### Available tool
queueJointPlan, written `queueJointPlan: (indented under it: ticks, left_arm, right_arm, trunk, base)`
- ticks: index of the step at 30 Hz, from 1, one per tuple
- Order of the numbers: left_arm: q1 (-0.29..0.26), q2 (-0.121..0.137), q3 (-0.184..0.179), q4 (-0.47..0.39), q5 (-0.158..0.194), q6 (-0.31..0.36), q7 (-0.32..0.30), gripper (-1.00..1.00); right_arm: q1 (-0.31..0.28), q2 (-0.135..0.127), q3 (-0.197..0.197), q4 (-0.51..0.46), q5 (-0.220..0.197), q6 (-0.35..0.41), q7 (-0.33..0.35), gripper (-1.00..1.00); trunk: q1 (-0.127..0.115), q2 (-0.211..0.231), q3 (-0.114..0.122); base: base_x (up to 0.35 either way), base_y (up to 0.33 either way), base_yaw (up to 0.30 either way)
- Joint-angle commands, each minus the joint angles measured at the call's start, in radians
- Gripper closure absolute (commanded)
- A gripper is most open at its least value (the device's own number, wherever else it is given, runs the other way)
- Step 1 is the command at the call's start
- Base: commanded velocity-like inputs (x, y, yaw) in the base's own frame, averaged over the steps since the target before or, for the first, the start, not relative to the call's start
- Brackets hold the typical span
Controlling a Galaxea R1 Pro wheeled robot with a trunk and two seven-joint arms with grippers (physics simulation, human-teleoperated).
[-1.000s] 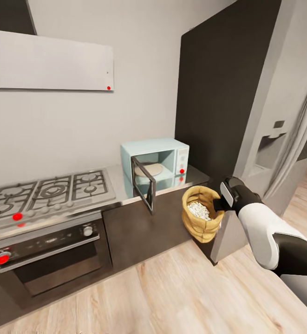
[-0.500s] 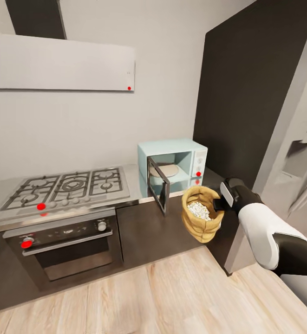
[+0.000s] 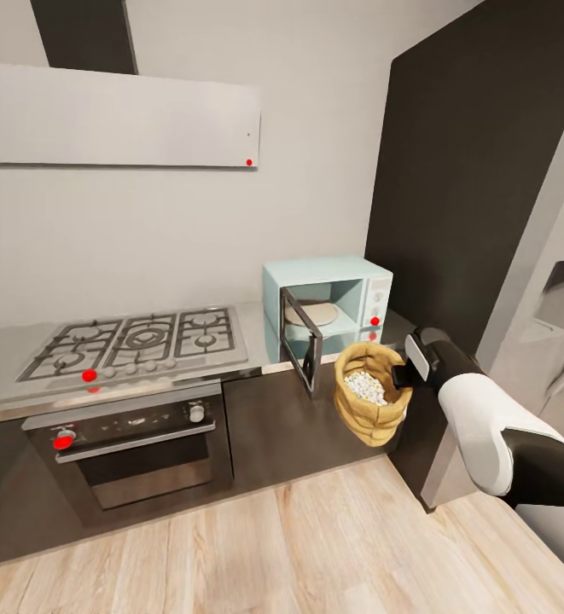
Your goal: In the kitchen, take the popcorn bag from the countertop, put it into the microwave, and heat it until the popcorn is cooked so the cooked popcorn ends up inside the bag.
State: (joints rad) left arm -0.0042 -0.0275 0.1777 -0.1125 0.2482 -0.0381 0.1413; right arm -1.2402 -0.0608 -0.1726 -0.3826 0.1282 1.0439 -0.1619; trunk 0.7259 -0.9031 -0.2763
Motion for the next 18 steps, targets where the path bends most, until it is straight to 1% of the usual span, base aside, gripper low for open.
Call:
queueJointPlan:
  ticks: [1,7,9,10,14,18]
  left_arm:
    - [0.0,0.0,0.001,-0.001,0.008,-0.003,0.002,-1.0]
    - [0.0,-0.001,0.002,-0.001,0.008,-0.004,0.002,-1.0]
    - [0.0,-0.002,0.002,0.001,0.008,-0.019,0.002,-1.0]
    - [0.0,-0.002,0.002,0.002,0.008,-0.029,0.002,-1.0]
    - [0.0,-0.002,0.002,0.002,0.008,-0.031,0.002,-1.0]
    - [0.0,-0.002,0.002,0.002,0.008,-0.031,0.002,-1.0]
  right_arm:
    - [-0.001,0.001,-0.008,-0.001,0.01,0.003,0.003,1.0]
    - [-0.001,-0.009,-0.011,-0.013,0.011,0.003,0.003,1.0]
    - [-0.001,-0.009,-0.011,-0.017,0.011,0.003,0.003,1.0]
    - [-0.001,-0.008,-0.012,-0.042,0.011,0.003,0.001,1.0]
    - [-0.001,-0.005,-0.011,-0.127,0.011,0.003,-0.001,1.0]
    - [-0.002,-0.009,-0.01,-0.152,0.01,0.003,-0.001,1.0]
  trunk:
    - [0.0,-0.001,-0.001]
    - [0.0,-0.001,-0.001]
    - [0.0,-0.001,-0.001]
    - [0.0,-0.001,-0.001]
    - [0.0,-0.001,-0.001]
    - [0.0,-0.001,-0.001]
  base:
    - [0.0,0.0,0.0]
    - [0.0,0.0,0.0]
    - [0.0,0.0,0.0]
    - [0.0,0.0,0.0]
    - [0.0,0.0,0.0]
    - [0.0,0.0,0.0]
